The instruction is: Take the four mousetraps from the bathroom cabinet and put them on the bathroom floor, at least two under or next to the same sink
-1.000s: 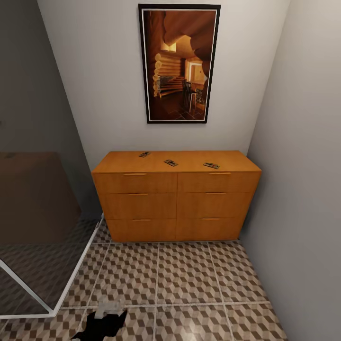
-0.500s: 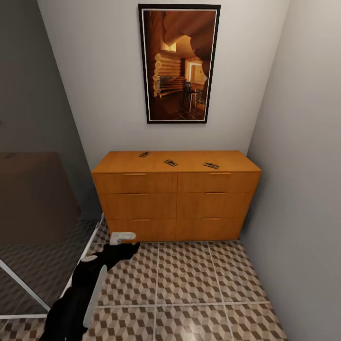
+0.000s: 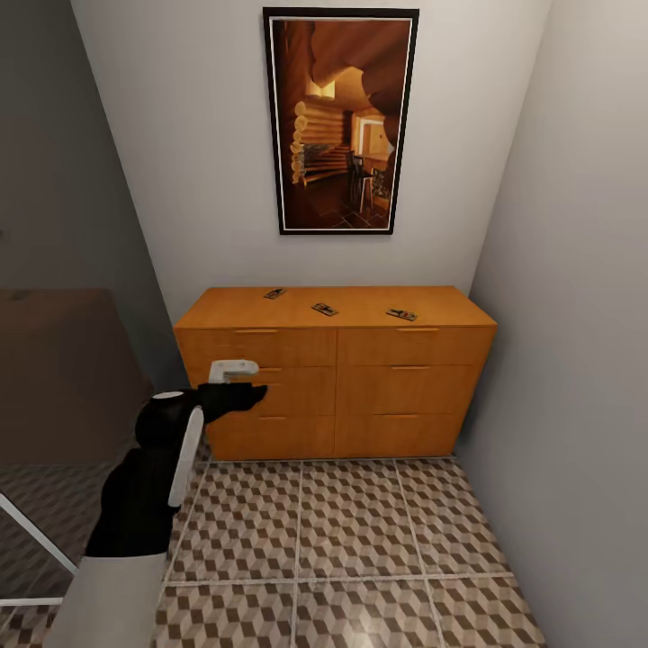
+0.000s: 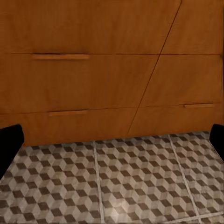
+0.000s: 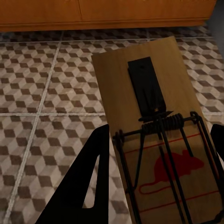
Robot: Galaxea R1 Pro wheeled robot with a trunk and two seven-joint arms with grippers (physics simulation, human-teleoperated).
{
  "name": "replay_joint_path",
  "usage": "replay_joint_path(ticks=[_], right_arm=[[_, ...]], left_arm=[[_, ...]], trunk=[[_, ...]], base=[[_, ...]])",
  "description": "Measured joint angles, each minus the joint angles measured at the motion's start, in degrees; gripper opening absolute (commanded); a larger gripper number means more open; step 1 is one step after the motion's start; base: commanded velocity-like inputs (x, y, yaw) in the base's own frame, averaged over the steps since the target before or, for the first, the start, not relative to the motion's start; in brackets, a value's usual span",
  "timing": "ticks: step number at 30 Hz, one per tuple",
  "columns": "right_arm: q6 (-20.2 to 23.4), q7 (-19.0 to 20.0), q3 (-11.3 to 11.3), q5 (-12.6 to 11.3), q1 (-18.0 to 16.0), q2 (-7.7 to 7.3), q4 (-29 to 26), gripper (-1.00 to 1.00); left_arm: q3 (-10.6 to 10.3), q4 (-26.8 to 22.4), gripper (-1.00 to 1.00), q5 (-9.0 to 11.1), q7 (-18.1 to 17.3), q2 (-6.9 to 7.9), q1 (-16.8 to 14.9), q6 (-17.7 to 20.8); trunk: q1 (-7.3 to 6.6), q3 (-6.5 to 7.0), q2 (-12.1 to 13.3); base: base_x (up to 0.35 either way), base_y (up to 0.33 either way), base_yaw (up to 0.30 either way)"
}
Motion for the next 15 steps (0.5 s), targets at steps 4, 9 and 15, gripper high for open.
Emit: replay_joint_path(ticks=[4,9,15], right_arm=[[0.00,0.00,0.00,0.00,-0.01,0.02,0.00,-1.00],[0.00,0.00,0.00,0.00,0.00,0.02,0.00,-1.00],[0.00,0.00,-0.01,-0.01,0.01,-0.03,0.00,-1.00]], left_arm=[[0.00,2.22,1.00,-0.33,0.10,-0.05,-5.73,0.63],[0.02,9.47,1.00,-0.67,0.14,-0.07,-11.85,0.77],[0.04,23.47,1.00,-1.13,3.04,-0.08,-20.15,0.74]], trunk=[[0.00,0.00,0.00],[0.00,0.00,0.00],[0.00,0.00,0.00]], base=[[0.000,0.000,0.000],[0.000,0.000,0.000],[0.000,0.000,0.000]])
